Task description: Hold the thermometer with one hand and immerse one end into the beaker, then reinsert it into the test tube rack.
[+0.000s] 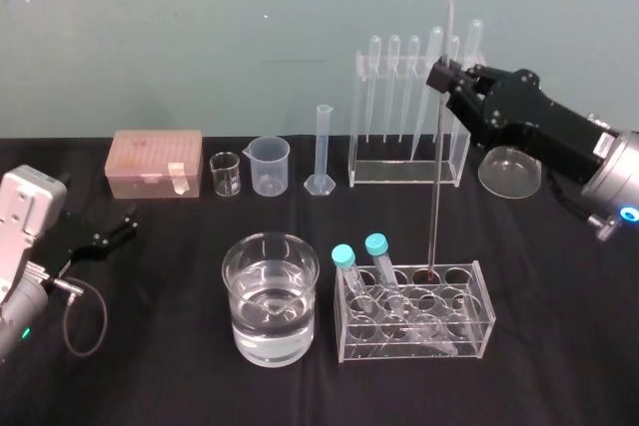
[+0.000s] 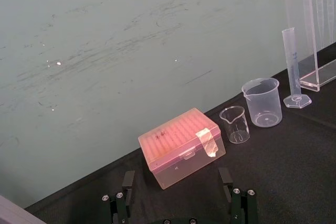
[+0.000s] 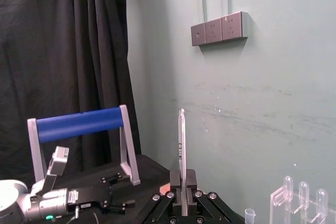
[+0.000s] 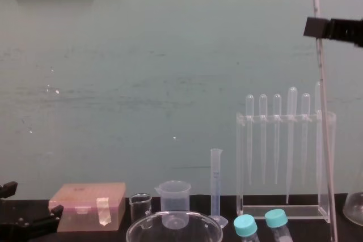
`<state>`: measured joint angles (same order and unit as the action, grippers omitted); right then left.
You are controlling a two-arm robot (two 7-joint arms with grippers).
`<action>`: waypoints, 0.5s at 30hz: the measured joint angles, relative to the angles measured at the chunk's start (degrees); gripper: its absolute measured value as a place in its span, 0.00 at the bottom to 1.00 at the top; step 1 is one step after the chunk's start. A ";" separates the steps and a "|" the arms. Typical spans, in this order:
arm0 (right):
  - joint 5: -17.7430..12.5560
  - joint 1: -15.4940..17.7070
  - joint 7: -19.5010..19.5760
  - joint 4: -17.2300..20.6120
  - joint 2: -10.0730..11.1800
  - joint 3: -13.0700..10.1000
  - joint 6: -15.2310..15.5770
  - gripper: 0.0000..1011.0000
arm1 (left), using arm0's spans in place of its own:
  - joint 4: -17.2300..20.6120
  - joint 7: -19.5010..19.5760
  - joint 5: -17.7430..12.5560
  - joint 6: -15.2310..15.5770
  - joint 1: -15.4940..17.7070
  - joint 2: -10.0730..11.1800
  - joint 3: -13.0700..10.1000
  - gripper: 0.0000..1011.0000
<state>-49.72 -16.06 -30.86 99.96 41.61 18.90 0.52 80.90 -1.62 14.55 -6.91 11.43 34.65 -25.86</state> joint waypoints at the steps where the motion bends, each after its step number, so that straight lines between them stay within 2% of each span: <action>1: 0.32 0.02 -0.35 -0.56 -0.39 0.20 -0.30 0.05 | 0.00 0.00 0.00 0.00 0.00 0.00 0.00 1.00; 15: 4.15 -1.17 -2.77 -5.06 -3.40 1.33 -2.77 0.05 | 0.00 0.00 0.00 0.00 0.00 0.00 0.00 1.00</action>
<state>-45.58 -17.24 -33.63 94.90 38.21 20.23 -2.25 80.90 -1.62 14.55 -6.91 11.43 34.64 -25.86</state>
